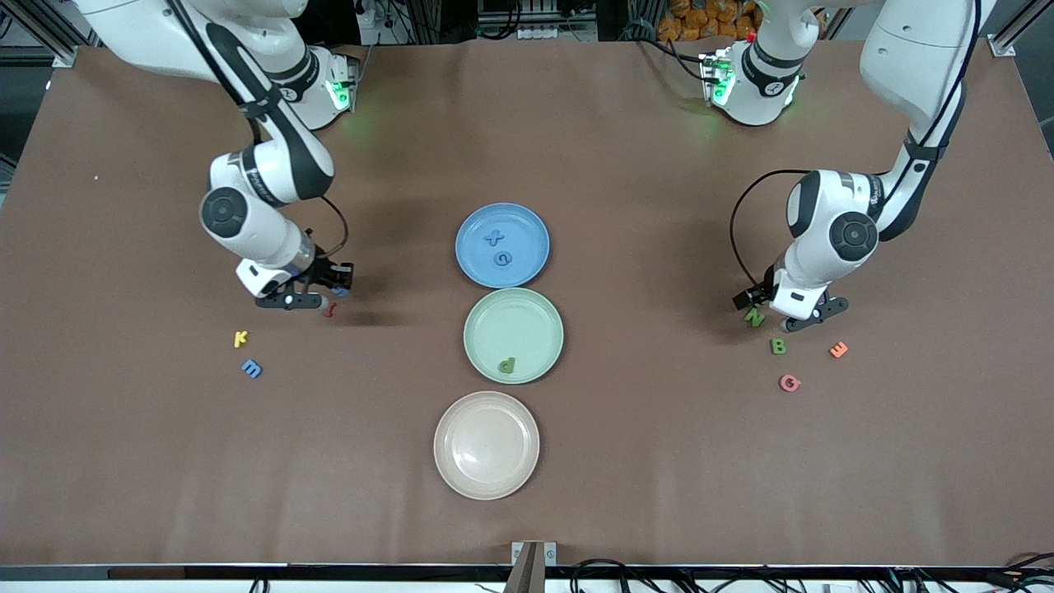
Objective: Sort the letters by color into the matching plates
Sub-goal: 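Carry the 6 onto the blue plate and open the right gripper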
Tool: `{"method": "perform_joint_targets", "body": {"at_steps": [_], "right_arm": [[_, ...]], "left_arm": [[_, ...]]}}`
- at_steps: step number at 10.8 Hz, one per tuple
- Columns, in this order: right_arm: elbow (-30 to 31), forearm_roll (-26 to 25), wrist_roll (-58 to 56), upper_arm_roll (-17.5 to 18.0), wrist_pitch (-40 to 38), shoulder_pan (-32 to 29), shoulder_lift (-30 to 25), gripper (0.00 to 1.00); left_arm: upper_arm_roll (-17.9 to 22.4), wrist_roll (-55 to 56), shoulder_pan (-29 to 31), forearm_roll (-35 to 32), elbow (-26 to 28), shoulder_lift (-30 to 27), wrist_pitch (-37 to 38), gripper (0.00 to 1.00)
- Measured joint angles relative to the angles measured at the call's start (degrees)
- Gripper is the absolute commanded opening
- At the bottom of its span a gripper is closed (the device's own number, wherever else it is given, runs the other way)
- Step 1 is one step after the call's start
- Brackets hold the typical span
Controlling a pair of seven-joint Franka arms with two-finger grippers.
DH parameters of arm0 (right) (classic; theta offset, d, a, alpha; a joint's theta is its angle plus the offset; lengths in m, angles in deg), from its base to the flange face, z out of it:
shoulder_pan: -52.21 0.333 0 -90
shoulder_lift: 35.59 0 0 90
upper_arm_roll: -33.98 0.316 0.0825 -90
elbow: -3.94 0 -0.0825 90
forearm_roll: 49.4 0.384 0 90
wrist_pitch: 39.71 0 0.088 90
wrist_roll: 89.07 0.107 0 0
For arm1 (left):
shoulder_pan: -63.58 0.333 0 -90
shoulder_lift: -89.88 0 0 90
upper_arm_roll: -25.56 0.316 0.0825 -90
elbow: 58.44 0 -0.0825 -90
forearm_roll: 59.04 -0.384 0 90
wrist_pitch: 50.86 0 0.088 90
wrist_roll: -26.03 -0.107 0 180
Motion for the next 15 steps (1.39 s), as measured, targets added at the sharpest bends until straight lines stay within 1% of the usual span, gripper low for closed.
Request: {"method": "perform_joint_targets", "body": {"at_steps": [3,5,6,7,8,9,10,11,12,13,15], "right_arm": [[-4.17,0.12,15.21,4.48,0.01,4.97,2.89,0.14],[-7.43,0.13,23.92,5.45,0.02,10.37,4.71,0.14],[-8.98,0.14,27.94,5.53,0.01,13.40,5.56,0.14],[-10.09,0.15,31.40,5.59,0.01,16.00,6.26,0.14],[-10.84,0.15,34.49,5.62,0.04,18.17,6.73,0.15],[-11.23,0.15,36.91,5.67,0.07,19.89,7.14,0.18],[-11.39,0.15,39.13,5.79,0.45,21.34,7.52,0.28],[-11.51,0.15,40.91,6.24,0.86,22.42,7.99,0.52],[-11.61,0.15,42.15,6.85,0.94,22.96,8.43,0.81],[-11.63,0.15,42.73,7.23,0.95,23.10,8.67,1.00],[-11.66,0.15,43.03,7.16,0.94,22.48,8.72,1.00]], "left_arm": [[0.00,0.00,0.05,0.00,0.04,-0.05,0.00,1.00],[0.00,0.00,0.07,0.00,0.11,-0.06,0.00,1.00],[0.00,0.00,0.08,0.00,0.15,-0.06,0.00,0.82],[0.00,0.01,0.09,0.00,0.18,-0.06,0.00,0.15],[-0.01,0.01,0.09,0.00,0.19,-0.06,0.00,0.00],[-0.01,0.01,0.09,0.00,0.21,-0.06,0.00,0.00],[-0.11,0.02,0.08,0.00,0.20,-0.20,-0.09,0.00],[-0.19,0.03,0.05,0.00,0.20,-0.41,-0.09,0.00],[-0.21,0.04,0.03,0.00,0.20,-0.57,-0.09,0.00],[-0.27,0.04,0.00,0.00,0.21,-0.79,-0.08,0.00],[-0.24,0.05,0.01,0.00,0.24,-0.80,-0.08,0.00]]}}
